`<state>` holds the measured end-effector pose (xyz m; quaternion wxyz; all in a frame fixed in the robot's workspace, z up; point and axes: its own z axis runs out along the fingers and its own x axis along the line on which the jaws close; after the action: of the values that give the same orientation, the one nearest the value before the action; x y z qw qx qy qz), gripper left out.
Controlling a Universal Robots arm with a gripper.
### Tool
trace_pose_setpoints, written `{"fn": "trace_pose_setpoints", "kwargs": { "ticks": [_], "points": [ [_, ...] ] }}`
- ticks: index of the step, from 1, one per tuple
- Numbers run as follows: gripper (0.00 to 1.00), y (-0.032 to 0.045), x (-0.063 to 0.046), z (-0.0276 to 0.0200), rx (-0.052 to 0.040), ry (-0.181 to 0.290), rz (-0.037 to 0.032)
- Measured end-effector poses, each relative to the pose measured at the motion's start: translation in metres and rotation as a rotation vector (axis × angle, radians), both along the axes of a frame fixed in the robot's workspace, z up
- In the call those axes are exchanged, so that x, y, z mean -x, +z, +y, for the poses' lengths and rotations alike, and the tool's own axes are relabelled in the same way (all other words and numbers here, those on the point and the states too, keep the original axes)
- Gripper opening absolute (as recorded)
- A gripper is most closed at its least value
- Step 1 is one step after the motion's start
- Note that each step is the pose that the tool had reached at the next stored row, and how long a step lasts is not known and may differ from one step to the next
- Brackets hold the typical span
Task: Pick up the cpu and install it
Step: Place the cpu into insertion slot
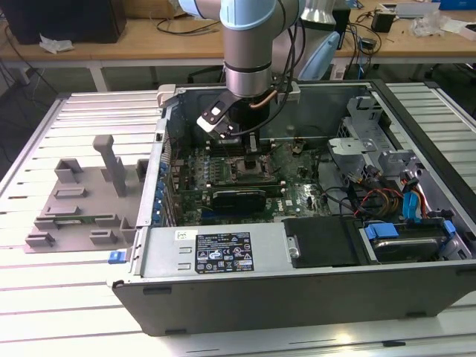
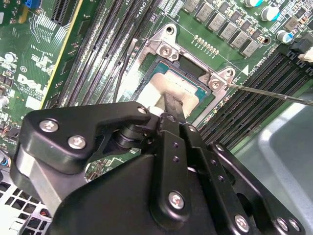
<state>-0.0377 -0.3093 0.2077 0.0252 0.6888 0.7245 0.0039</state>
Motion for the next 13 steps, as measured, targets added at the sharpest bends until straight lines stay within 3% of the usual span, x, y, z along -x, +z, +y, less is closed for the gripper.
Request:
{"fn": "trace_pose_setpoints", "kwargs": {
  "ticks": [3,13],
  "points": [
    [0.11,0.0,0.0,-0.0019,0.0001,0.0,0.0],
    [0.11,-0.003,0.0,-0.002,0.0,0.012,0.0]
  ]
}}
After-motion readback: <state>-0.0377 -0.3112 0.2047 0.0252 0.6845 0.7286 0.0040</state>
